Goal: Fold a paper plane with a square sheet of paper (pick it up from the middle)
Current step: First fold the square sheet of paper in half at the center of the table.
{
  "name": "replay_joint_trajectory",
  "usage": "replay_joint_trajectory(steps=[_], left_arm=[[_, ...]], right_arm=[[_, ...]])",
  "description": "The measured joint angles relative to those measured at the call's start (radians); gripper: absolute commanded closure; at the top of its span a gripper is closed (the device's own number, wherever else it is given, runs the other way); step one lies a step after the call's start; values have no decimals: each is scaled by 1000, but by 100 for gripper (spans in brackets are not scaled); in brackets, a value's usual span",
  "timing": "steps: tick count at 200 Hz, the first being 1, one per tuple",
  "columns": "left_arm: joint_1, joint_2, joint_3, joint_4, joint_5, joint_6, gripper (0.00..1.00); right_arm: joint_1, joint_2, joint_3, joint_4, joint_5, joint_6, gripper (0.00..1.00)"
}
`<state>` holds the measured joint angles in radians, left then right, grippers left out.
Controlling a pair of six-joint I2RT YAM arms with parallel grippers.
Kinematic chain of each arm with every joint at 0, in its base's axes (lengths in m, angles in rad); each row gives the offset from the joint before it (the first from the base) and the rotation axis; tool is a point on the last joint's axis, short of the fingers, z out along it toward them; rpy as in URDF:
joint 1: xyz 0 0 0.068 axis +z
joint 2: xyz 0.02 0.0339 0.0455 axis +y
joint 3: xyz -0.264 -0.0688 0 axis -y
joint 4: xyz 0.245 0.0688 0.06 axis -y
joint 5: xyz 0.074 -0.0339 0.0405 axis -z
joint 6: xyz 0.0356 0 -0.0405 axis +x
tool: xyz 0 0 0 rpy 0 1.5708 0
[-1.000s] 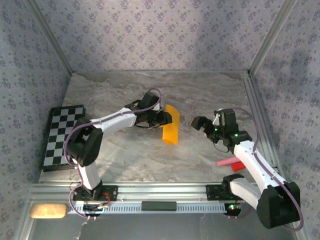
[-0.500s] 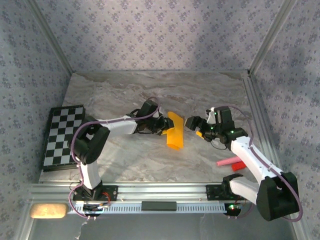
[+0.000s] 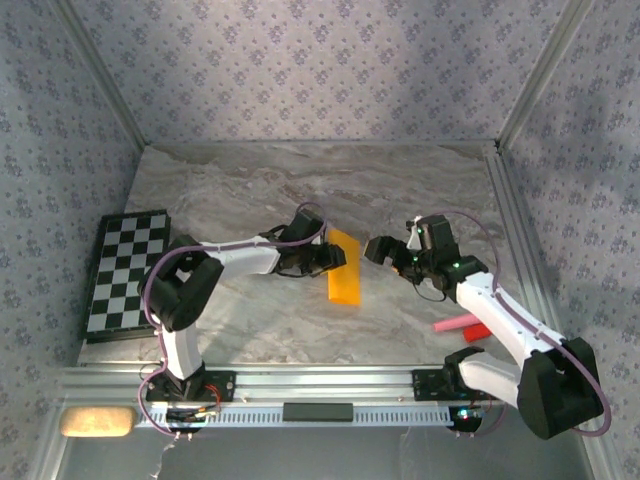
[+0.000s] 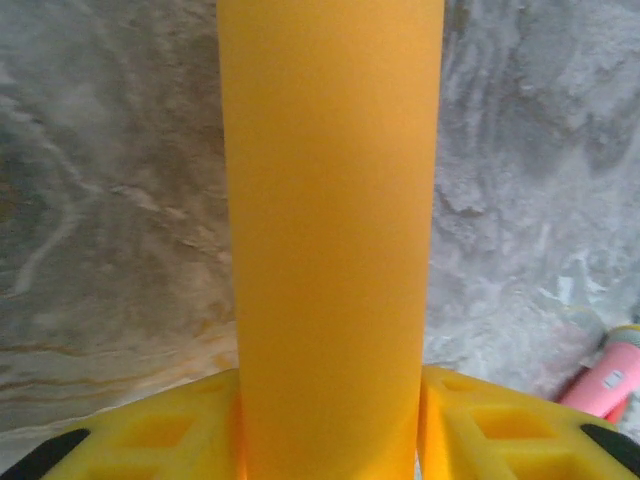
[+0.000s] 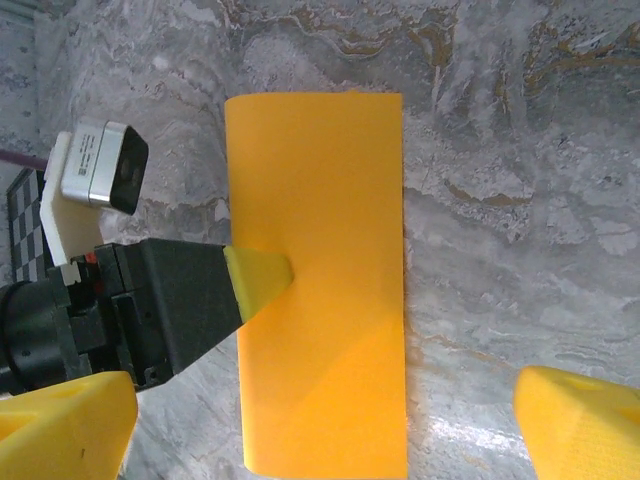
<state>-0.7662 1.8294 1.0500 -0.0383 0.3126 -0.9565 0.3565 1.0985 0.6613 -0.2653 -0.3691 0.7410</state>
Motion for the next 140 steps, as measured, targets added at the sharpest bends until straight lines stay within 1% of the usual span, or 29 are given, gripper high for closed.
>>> replay_joint_trajectory(steps=[56,68,81,113,140], left_arm=[[-2,0,0,-42,-75,43,48],[-3,0,0,-49,-86,48,46],[-3,0,0,-56,-100,55,40],[-5,-1,0,-71,-140,78,35],[-6,-14,0,-100,-180,97,33]], right_arm=[[9,0,-4,11,19,11,1],[9,0,-4,10,23,11,1],[9,0,-4,10,26,12,1],[9,0,-4,8,26,15,1],[15,2,-4,8,26,23,1]])
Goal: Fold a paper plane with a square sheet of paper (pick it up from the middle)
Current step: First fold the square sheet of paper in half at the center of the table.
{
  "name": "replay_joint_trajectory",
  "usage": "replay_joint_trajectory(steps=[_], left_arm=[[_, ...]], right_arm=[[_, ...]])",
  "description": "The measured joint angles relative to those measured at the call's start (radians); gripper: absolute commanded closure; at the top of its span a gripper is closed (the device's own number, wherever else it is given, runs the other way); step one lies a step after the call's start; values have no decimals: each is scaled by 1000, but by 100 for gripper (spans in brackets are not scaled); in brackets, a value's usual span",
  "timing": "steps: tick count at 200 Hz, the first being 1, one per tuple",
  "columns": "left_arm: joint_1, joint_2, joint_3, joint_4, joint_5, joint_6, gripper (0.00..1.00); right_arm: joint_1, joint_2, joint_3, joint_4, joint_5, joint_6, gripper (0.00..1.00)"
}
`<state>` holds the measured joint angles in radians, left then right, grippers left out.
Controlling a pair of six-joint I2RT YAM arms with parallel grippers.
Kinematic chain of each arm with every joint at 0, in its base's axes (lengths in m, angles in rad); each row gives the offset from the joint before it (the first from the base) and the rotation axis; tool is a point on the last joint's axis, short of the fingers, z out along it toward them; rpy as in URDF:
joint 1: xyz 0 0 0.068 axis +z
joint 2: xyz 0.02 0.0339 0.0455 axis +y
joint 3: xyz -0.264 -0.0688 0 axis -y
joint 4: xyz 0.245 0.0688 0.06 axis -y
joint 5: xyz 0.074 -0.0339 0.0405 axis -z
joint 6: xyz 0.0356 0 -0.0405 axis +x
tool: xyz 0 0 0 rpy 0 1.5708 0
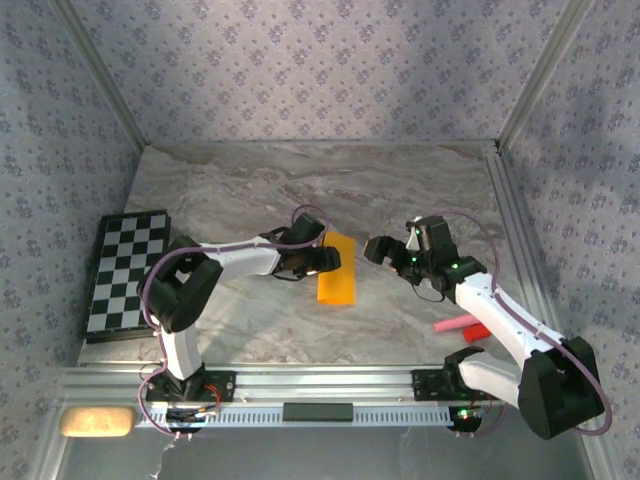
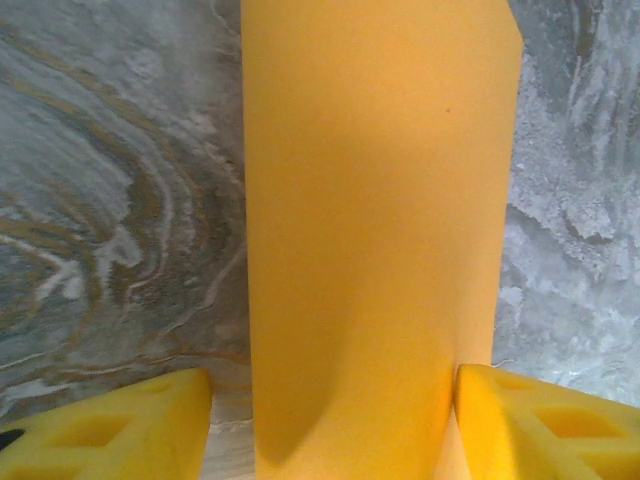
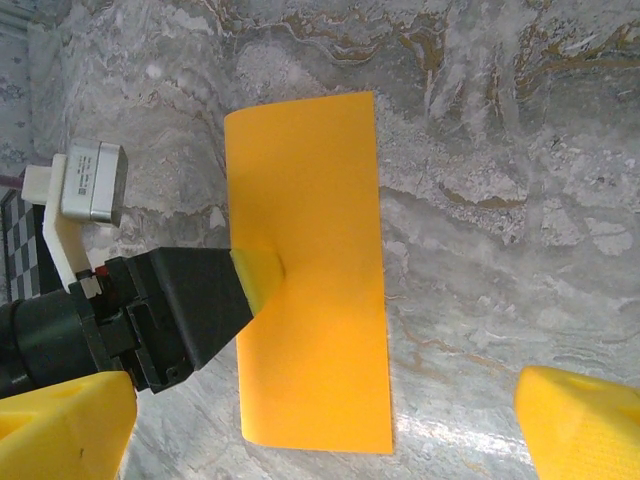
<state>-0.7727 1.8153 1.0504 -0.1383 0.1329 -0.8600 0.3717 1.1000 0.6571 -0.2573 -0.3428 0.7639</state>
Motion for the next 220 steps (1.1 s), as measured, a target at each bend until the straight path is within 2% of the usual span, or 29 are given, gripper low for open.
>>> replay_joint_trajectory(steps=[97,121,168,220], left_arm=[[16,-48,0,-58,-45,43,37],[27,-48,0,-70,-45,49,37],[44,-48,0,-76,-45,72,37],[49,-44,0,-100,-39,133,37]], right_arm=[[58,113,2,18,7,7,1],[68,122,2,33,7,8,4],[82,116,-73,215,23,98,8],[82,116,-95,261,41,131,8]])
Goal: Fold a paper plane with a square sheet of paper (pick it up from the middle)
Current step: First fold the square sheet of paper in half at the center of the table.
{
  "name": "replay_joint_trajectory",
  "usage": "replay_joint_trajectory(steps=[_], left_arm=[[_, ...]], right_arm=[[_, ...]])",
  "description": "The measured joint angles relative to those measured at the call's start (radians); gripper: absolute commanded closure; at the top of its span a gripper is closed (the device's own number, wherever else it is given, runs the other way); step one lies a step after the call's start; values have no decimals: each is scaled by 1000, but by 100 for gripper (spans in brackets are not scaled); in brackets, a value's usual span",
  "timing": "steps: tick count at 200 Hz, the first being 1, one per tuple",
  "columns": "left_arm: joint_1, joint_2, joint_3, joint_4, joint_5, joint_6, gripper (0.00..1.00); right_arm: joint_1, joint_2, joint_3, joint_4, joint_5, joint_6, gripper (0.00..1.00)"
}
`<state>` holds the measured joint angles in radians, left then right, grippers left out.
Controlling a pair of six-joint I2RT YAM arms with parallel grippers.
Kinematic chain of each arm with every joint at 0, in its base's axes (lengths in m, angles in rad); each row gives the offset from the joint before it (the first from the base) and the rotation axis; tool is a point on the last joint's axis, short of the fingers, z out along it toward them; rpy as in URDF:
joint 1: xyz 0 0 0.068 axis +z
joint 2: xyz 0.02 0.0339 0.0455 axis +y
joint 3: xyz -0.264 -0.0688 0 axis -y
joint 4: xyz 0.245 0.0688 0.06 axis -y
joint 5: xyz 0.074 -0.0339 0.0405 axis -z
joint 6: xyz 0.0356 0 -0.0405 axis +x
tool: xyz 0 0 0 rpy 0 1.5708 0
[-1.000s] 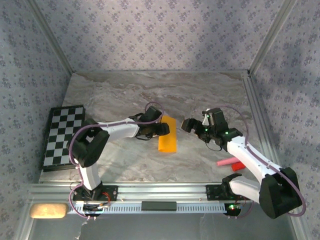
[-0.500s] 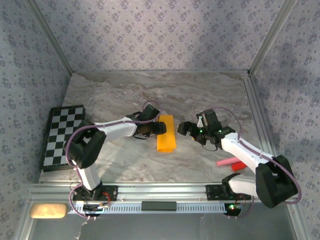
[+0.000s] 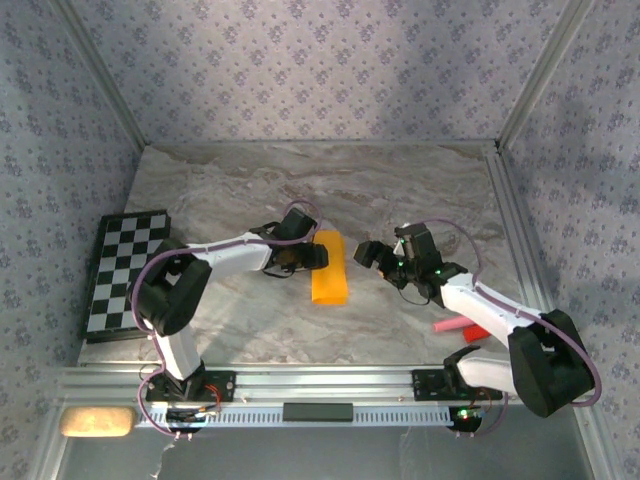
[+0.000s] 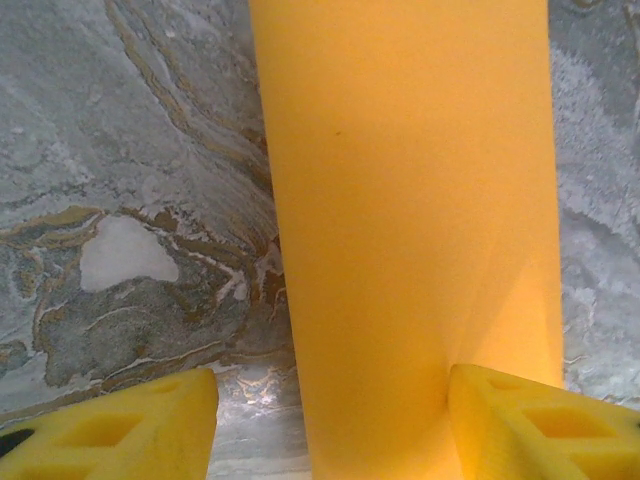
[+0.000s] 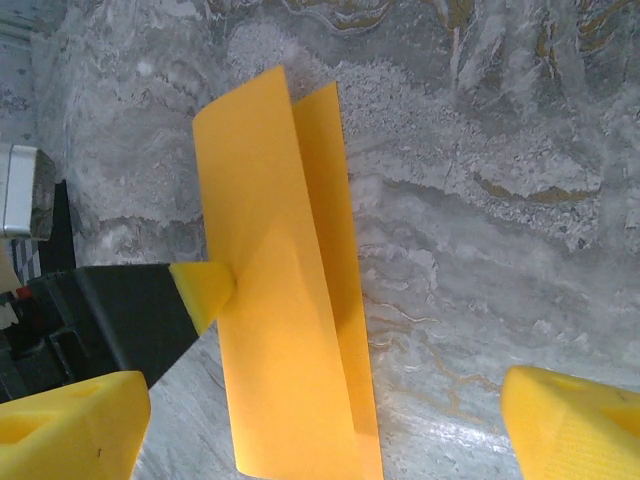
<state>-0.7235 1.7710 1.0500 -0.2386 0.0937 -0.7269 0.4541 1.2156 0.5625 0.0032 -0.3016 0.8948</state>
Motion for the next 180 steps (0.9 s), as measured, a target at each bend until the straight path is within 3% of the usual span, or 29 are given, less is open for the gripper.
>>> replay_joint_trajectory(steps=[180], left_arm=[[11,56,53,-77,17,63,33]], right_arm=[[0,-34,3,-53,27,-1,6]])
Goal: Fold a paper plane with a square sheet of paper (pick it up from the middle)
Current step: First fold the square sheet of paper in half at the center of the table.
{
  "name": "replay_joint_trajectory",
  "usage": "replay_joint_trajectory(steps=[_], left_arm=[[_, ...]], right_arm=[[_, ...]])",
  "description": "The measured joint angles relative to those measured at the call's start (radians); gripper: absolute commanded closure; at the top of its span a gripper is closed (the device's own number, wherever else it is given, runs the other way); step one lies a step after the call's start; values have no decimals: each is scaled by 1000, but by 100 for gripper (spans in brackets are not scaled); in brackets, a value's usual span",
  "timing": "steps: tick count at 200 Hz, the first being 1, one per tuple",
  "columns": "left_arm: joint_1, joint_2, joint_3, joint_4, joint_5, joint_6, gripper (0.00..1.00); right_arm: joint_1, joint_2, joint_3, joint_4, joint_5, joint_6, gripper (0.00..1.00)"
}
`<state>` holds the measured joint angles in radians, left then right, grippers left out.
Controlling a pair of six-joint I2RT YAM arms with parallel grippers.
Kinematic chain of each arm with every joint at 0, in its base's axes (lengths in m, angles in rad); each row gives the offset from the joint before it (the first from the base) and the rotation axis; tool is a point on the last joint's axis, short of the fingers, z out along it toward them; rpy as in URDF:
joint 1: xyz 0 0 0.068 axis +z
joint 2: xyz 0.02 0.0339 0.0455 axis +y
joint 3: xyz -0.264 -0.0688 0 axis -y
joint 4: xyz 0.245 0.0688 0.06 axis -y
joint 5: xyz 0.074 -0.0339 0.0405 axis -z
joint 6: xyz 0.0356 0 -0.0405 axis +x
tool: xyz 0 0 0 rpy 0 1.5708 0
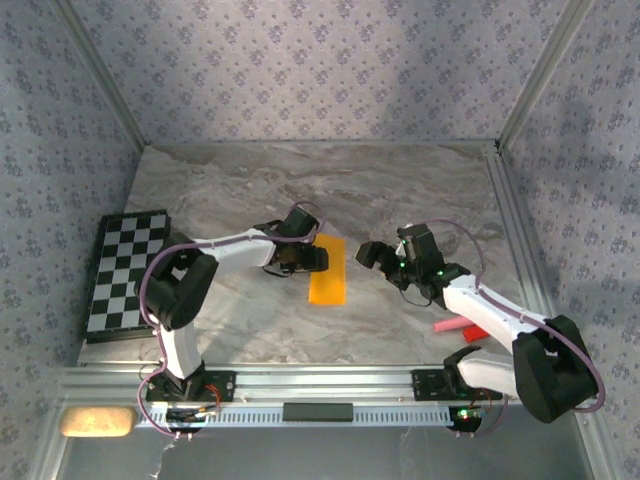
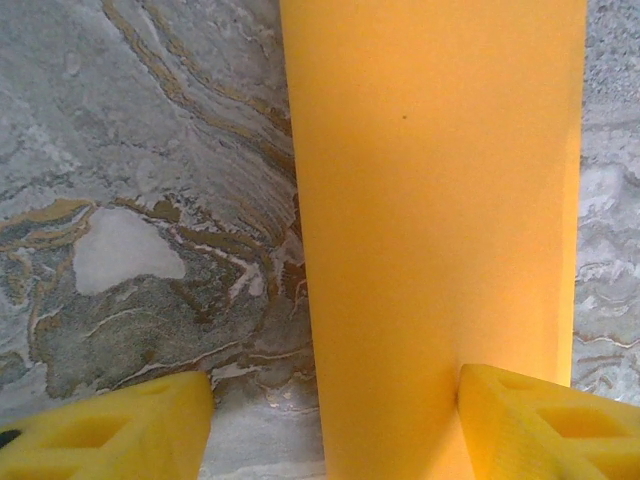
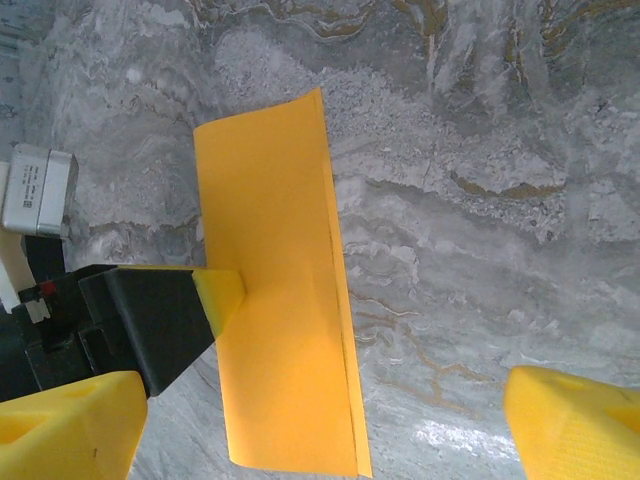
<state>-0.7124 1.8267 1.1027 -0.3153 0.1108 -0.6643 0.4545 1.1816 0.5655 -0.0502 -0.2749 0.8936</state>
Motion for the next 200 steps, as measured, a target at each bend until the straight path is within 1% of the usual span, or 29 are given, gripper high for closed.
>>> replay_joint_trajectory(steps=[54,87,200], left_arm=[[-3,26,39,-48,-13,10,32],[-12,42,66,-79,-33,8,31],[-37,79,121,-145,-93,2,30]], right_arm=[[2,-17,11,-43,19,-8,5],[23,-17,48,-93,46,-31,5],[27,-9,58,-111,55,-45,5]])
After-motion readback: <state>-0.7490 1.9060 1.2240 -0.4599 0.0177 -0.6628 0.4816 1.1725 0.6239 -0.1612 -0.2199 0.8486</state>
